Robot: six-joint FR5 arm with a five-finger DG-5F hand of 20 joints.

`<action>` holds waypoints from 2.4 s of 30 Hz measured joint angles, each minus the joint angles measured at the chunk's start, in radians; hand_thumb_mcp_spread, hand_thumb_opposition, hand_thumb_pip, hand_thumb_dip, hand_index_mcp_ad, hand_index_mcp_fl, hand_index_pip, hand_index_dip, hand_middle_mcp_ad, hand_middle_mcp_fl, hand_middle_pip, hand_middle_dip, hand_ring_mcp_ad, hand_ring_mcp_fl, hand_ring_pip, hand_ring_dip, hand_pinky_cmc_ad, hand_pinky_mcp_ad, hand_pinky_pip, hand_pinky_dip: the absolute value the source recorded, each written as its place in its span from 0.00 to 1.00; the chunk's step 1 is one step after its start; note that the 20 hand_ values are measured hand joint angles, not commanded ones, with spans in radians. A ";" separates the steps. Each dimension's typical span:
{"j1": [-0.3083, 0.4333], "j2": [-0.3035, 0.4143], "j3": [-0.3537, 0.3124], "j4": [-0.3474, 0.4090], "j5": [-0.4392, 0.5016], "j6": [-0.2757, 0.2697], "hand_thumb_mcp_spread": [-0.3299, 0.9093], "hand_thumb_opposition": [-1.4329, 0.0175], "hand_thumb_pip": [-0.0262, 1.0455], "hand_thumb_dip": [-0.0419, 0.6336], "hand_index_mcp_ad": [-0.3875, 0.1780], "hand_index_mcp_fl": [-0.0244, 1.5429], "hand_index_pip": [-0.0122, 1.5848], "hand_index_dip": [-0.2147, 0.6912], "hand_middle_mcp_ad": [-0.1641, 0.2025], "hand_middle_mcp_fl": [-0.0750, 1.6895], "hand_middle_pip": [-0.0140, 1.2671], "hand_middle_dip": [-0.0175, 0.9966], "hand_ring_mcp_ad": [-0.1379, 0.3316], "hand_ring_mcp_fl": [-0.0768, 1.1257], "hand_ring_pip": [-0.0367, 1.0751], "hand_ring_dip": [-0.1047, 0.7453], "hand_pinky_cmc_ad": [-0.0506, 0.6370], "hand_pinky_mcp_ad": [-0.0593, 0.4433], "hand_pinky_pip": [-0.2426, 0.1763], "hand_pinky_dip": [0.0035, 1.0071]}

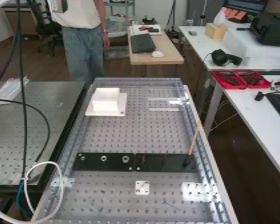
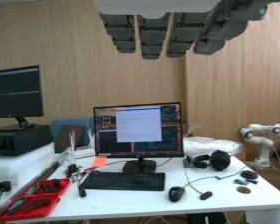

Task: Grab the larger nut and place it in the white container

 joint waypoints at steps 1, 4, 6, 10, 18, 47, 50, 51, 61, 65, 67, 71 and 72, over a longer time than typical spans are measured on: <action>0.000 0.000 0.000 0.000 0.000 0.000 0.26 0.99 0.03 0.07 0.67 0.03 0.02 0.26 0.59 0.06 0.03 0.05 0.40 0.07 0.04 0.14 0.19 0.21 0.55 0.00; 0.001 0.002 -0.003 0.000 0.004 0.000 0.26 1.00 0.02 0.07 0.69 0.03 0.02 0.26 0.52 0.05 0.03 0.05 0.38 0.07 0.05 0.14 0.15 0.18 0.55 0.01; 0.001 0.004 -0.005 0.002 0.006 0.000 0.28 0.96 0.07 0.06 0.70 0.03 0.02 0.26 0.50 0.05 0.03 0.05 0.37 0.07 0.05 0.14 0.12 0.18 0.55 0.03; 0.001 0.005 -0.007 0.002 0.007 0.000 0.45 0.75 0.40 0.12 0.66 0.03 0.03 0.25 0.49 0.04 0.07 0.11 0.37 0.07 0.06 0.19 0.24 0.34 0.55 0.27; 0.001 0.010 -0.011 0.001 0.010 0.001 0.44 0.56 0.40 0.14 0.59 0.03 0.06 0.25 0.50 0.05 0.11 0.22 0.51 0.07 0.10 0.28 0.53 0.68 0.44 0.55; 0.002 0.040 -0.060 0.024 0.042 0.012 0.42 0.50 0.44 0.14 0.59 0.03 0.07 0.26 0.60 0.05 0.12 0.27 0.62 0.07 0.12 0.31 0.68 0.80 0.32 0.64; 0.002 0.045 -0.068 0.026 0.050 0.011 0.42 0.50 0.44 0.14 0.59 0.03 0.07 0.25 0.59 0.05 0.12 0.27 0.62 0.07 0.12 0.31 0.68 0.81 0.32 0.64; 0.002 0.048 -0.073 0.027 0.054 0.011 0.42 0.50 0.44 0.14 0.59 0.03 0.07 0.25 0.60 0.05 0.12 0.27 0.62 0.07 0.12 0.31 0.68 0.81 0.32 0.64; 0.012 0.079 -0.159 0.063 0.162 0.014 0.42 0.50 0.46 0.13 0.58 0.03 0.07 0.26 0.60 0.05 0.12 0.27 0.62 0.07 0.12 0.31 0.67 0.81 0.32 0.64; 0.023 0.093 -0.208 0.088 0.224 0.023 0.42 0.48 0.46 0.16 0.59 0.03 0.07 0.26 0.61 0.05 0.12 0.27 0.63 0.07 0.12 0.31 0.69 0.81 0.32 0.64; 0.032 0.100 -0.235 0.104 0.259 0.025 0.42 0.48 0.46 0.16 0.58 0.03 0.07 0.26 0.60 0.05 0.12 0.27 0.63 0.07 0.12 0.31 0.69 0.80 0.32 0.64; 0.054 0.114 -0.304 0.157 0.349 0.037 0.42 0.48 0.46 0.16 0.59 0.03 0.07 0.26 0.61 0.05 0.12 0.27 0.63 0.07 0.11 0.31 0.69 0.80 0.32 0.64; 0.061 0.118 -0.328 0.175 0.380 0.043 0.42 0.48 0.46 0.16 0.59 0.03 0.07 0.26 0.61 0.05 0.12 0.27 0.63 0.07 0.11 0.31 0.69 0.80 0.32 0.64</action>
